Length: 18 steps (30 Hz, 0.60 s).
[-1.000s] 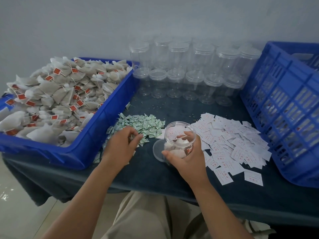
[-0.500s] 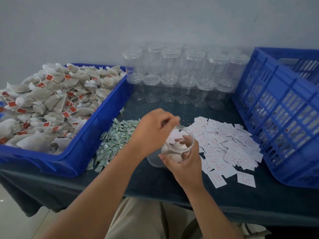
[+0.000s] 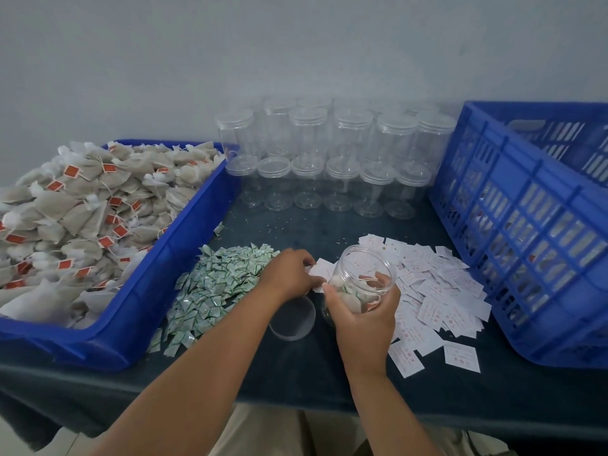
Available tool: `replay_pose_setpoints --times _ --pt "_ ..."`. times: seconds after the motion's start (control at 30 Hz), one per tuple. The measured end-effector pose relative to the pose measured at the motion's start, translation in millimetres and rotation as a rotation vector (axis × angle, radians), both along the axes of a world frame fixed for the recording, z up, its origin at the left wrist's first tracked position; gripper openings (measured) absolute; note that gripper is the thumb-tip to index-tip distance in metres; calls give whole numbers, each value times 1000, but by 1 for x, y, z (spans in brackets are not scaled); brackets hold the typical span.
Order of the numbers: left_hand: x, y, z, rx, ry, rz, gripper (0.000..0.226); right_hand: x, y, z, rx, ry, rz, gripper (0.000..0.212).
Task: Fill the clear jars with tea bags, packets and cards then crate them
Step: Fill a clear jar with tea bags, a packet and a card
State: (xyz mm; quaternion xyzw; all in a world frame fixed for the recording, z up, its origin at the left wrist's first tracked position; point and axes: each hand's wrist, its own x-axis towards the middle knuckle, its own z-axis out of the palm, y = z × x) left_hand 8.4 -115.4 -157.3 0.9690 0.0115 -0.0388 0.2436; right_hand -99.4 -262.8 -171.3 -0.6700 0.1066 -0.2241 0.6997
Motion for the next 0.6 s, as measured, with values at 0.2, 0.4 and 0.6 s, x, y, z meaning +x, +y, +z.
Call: replay_pose_setpoints --times 0.2,0.4,0.6 --pt "0 -1 -4 -199 -53 93 32 2 2 -2 -22 -8 43 84" --pt "-2 5 4 -231 -68 73 7 1 2 -2 -79 -4 42 79" --pt "-14 9 28 -243 -221 196 10 -1 1 -4 -131 -14 62 83"
